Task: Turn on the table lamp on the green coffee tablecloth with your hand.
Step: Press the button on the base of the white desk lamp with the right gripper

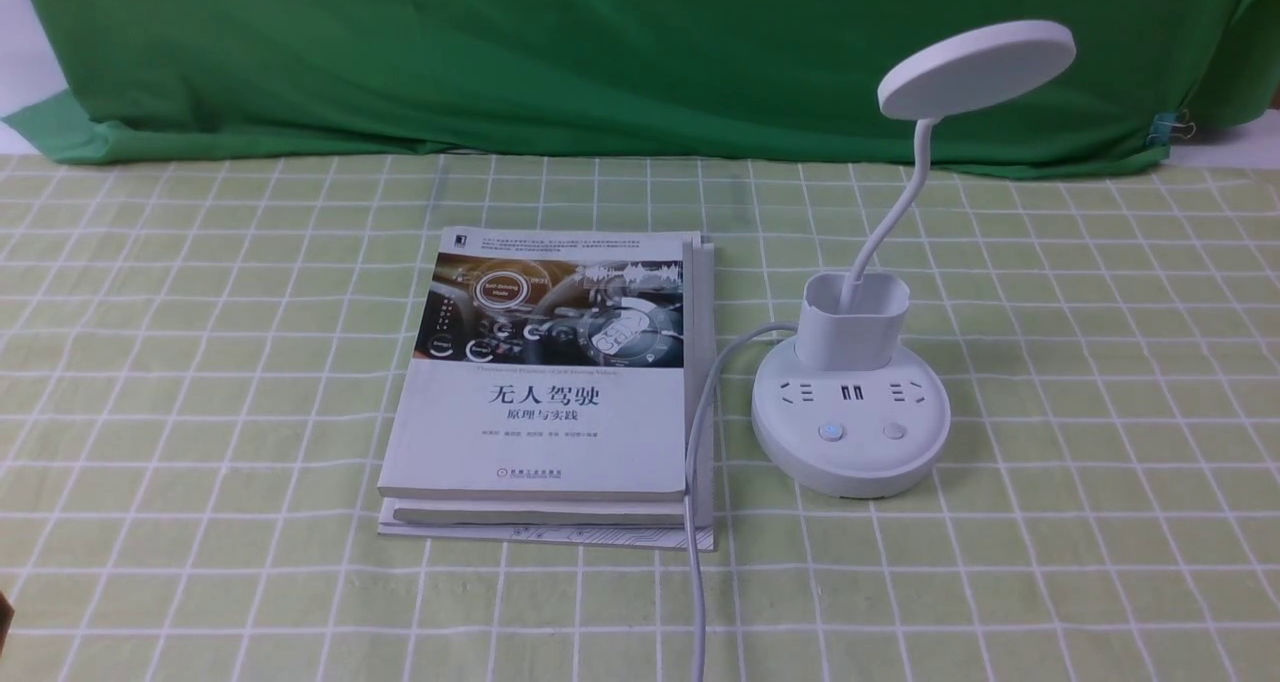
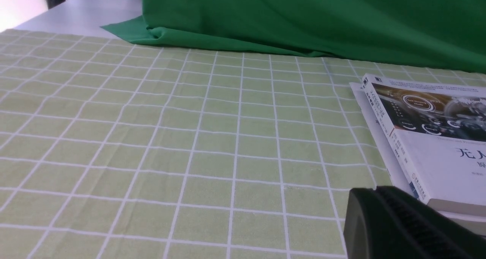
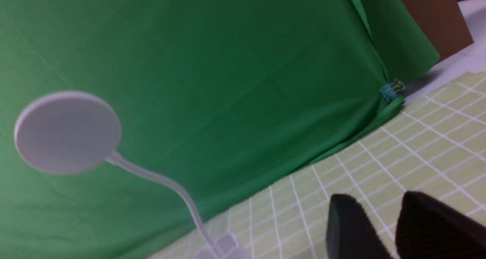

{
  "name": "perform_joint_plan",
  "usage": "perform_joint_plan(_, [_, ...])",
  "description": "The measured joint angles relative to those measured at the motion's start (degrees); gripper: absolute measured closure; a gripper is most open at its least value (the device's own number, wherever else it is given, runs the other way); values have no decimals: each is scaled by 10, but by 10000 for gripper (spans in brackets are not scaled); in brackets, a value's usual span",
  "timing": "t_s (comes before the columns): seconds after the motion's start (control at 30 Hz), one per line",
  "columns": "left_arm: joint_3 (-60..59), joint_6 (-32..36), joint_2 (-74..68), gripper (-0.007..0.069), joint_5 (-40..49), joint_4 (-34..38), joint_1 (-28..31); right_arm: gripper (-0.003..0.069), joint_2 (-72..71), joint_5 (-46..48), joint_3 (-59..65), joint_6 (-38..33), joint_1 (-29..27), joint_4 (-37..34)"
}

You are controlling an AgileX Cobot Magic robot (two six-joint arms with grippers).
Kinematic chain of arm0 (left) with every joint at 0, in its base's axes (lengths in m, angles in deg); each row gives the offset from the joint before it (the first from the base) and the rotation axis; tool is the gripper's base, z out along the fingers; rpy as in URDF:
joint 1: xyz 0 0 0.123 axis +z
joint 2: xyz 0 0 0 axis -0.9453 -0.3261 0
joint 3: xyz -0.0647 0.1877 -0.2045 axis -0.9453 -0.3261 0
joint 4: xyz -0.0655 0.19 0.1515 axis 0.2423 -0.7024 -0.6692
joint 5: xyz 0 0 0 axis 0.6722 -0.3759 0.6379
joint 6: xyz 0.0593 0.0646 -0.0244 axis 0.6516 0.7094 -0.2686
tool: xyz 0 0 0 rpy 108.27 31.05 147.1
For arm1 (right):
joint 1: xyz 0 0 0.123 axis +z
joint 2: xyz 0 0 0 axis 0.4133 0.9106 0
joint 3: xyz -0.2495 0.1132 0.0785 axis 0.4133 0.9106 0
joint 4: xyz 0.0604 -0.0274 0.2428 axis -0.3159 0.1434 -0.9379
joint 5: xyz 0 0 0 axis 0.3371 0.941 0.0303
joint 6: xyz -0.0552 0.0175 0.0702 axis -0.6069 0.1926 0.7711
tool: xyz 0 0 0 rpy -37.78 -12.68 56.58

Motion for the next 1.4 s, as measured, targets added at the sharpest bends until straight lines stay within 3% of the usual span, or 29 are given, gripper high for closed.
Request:
perform_joint_plan(0.1, [0, 0, 0, 622, 0, 0, 0, 489, 0, 4, 0, 4, 2, -1])
perform_joint_plan(0.17, [0, 0, 0, 622, 0, 0, 0, 585, 13, 44, -20, -21, 14, -2])
perform_joint_plan(0.23, [0, 0, 0, 622, 0, 0, 0, 617, 47, 85, -62, -59, 28, -2])
perform_joint_plan(0.43, [0, 0, 0, 622, 0, 0, 0, 628, 224, 273, -237, -175, 68, -1])
perform_joint_plan(0.47, [0, 0, 0, 622, 0, 0, 0, 628, 305, 355, -287, -200, 73, 8])
perform_joint_plan(0.6, [0, 0, 0, 622, 0, 0, 0, 629, 466, 454, -369, -220, 76, 47])
perform_joint_plan(0.77, [0, 0, 0, 622, 0, 0, 0, 630, 610, 455, -412, -234, 95, 58])
perform_joint_plan(1.1, [0, 0, 0, 622, 0, 0, 0, 630, 873, 425, -560, -237, 243, 91])
perform_joint_plan(1.4, [0, 0, 0, 622, 0, 0, 0, 628, 1013, 416, -682, -238, 236, 124])
